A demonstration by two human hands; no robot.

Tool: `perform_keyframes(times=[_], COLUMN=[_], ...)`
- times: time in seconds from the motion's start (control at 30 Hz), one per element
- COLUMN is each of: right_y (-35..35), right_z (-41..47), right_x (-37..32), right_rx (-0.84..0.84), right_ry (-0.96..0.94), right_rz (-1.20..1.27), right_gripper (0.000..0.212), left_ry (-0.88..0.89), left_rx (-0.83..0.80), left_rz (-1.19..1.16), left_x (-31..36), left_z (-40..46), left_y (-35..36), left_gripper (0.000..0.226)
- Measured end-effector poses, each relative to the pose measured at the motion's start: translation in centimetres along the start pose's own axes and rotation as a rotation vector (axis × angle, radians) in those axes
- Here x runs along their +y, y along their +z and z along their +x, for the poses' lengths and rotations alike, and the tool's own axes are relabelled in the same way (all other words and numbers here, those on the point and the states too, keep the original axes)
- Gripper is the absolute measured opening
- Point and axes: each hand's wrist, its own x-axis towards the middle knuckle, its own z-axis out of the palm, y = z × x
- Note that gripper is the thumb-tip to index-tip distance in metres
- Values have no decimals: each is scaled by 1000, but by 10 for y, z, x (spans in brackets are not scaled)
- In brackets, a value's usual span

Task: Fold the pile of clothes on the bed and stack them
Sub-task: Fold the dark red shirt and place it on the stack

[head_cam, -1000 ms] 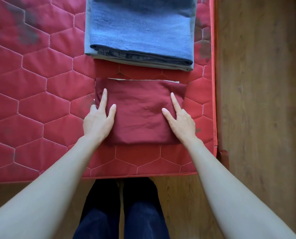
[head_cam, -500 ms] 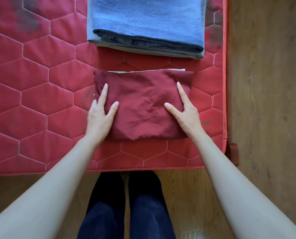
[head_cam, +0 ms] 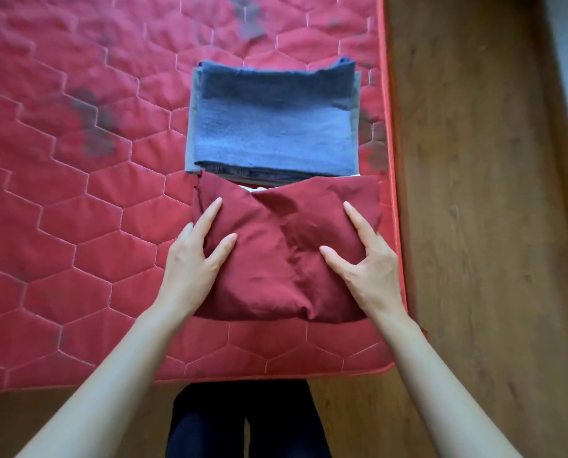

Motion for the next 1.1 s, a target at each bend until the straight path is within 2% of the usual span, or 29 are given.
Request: perform_keyframes(times=[0.2, 0.33, 0.47, 0.6, 0.73, 0.8, 0.93, 1.0, 1.1], right_y=[-46, -50, -32, 6, 42, 48, 48, 47, 48], right_z=[78, 141, 194, 231, 242, 244, 242, 239, 239], right_x=[-65, -92, -87, -48, 1, 14, 15, 11, -12], right_rx=[108, 169, 203, 171, -27, -26, -26, -23, 204], right_ry=[-131, -199, -204, -67, 159, 226, 223, 229, 115], right_rz=[36, 21, 34, 11, -25, -3, -37, -181, -429], right_gripper=[73, 72, 72, 71, 71, 71, 72, 69, 57], left_ry=[145, 198, 204, 153, 24, 34, 10, 16, 161], left_rx=[119, 162, 168, 81, -56, -42, -48, 39, 244], left_rz=[-60, -76, -92, -53, 75, 126, 173, 371, 631], left_x=[67, 91, 89, 60, 24, 15, 20, 30, 54], left_z=[74, 136, 192, 234, 247, 249, 246, 238, 232], left_y=[-41, -58, -56, -23, 12, 18, 17, 14, 16], left_gripper=[60, 60, 60, 61, 62, 61, 61, 60, 51])
